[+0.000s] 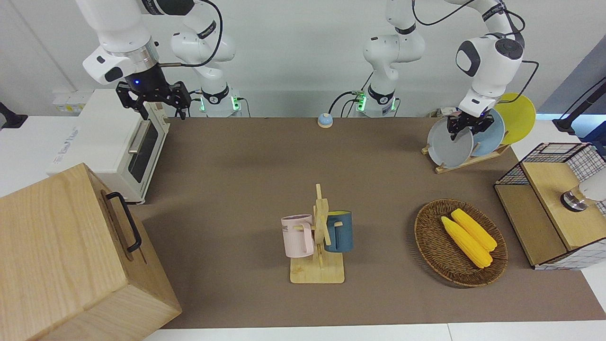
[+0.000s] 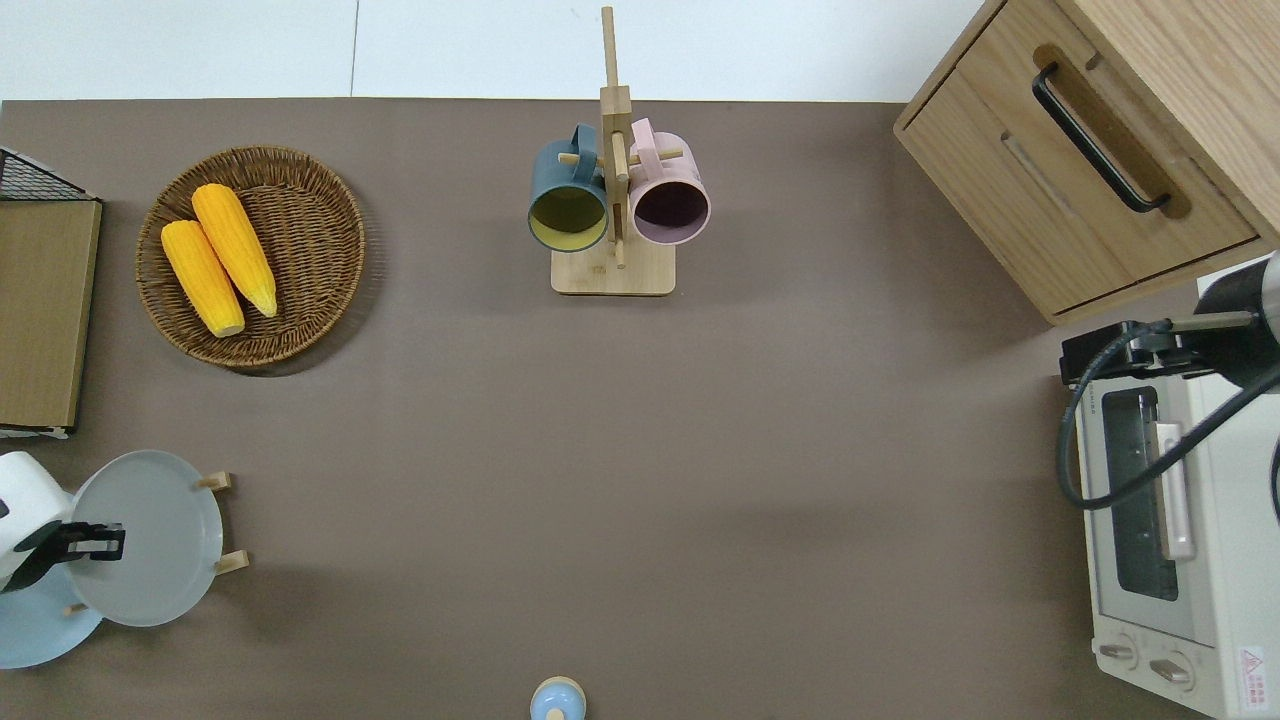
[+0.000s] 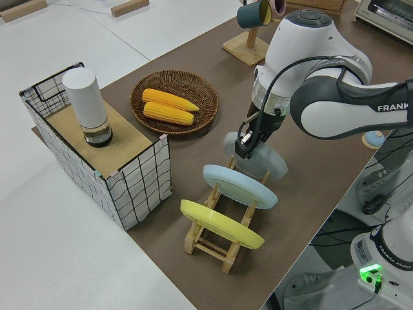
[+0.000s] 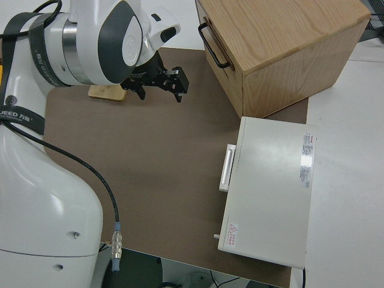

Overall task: Pick gray plate from low plate rack and place it on table with left arm
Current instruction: 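Lift the gray plate up out of the rack with the left gripper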

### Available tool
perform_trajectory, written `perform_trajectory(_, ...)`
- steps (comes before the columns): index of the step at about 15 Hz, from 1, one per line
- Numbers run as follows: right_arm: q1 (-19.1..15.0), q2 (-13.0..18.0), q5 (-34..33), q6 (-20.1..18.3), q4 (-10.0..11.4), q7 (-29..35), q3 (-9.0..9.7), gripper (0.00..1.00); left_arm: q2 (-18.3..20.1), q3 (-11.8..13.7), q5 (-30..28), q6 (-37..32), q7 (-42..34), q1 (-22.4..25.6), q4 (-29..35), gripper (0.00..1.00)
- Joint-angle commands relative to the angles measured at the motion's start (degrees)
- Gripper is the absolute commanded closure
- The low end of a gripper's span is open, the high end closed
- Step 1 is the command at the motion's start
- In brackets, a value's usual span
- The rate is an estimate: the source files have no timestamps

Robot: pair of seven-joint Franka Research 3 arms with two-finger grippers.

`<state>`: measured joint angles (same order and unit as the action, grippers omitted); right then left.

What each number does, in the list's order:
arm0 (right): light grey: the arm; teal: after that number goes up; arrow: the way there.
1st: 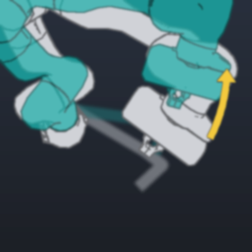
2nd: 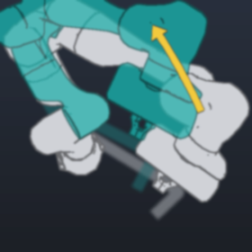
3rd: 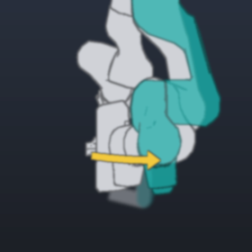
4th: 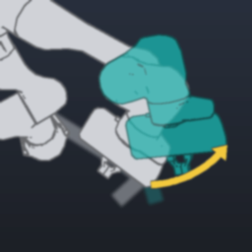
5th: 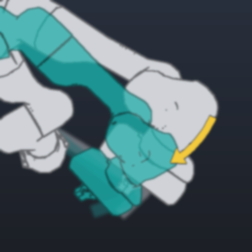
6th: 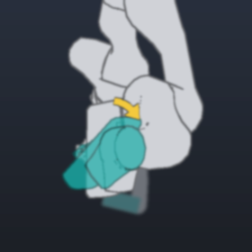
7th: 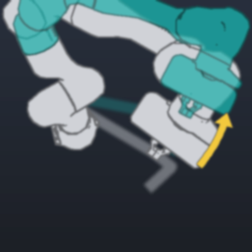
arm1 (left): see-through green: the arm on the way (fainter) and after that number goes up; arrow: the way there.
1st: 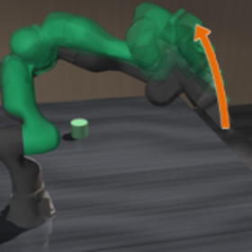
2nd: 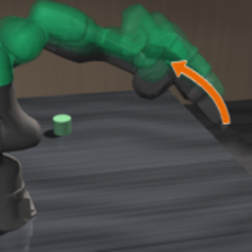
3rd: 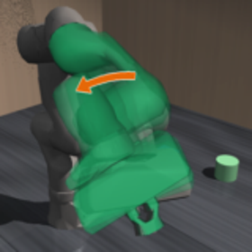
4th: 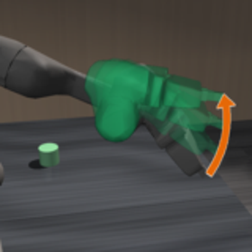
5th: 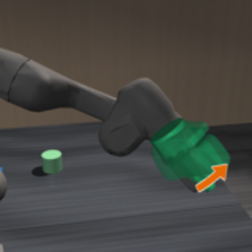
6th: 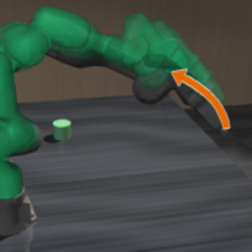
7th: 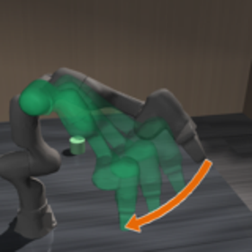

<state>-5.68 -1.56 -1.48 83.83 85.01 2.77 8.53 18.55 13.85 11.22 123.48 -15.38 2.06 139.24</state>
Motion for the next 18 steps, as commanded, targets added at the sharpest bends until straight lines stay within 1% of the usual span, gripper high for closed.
perform_trajectory(1, -0.1, -0.1, 0.2, -0.3, -0.3, 0.2, 0.17, 0.017, 1.4, 0.0, 1.2, 1.2, -0.6, 0.6, 1.6, 1.0)
perform_trajectory(6, -0.1, -0.1, 0.2, -0.3, -0.3, 0.2, 0.17, 0.017, 1.8, 0.0, 0.9, 0.2, -0.5, 0.6, 0.3, 1.0)
perform_trajectory(8, -0.1, -0.1, 0.2, -0.3, -0.3, 0.2, 0.17, 0.017, 1.8, 0.0, 0.6, -1.7, -0.5, 0.5, -1.5, 1.0)
perform_trajectory(10, -0.1, -0.1, 0.2, -0.3, -0.3, 0.2, 0.17, 0.017, 1.8, -0.3, 0.6, -4.3, -0.1, 0.1, -3.3, 1.0)
perform_trajectory(15, -0.1, -0.1, 0.2, -0.3, -0.3, 0.2, 0.17, 0.017, 1.7, -1.3, 0.5, -14.3, 0.3, -0.5, -11.4, 1.0)
perform_trajectory(18, -0.1, -0.1, 0.2, -0.3, -0.3, 0.2, 0.17, 0.017, 1.7, -3.3, 0.3, -18.0, 0.8, -0.5, -15.0, 1.0)
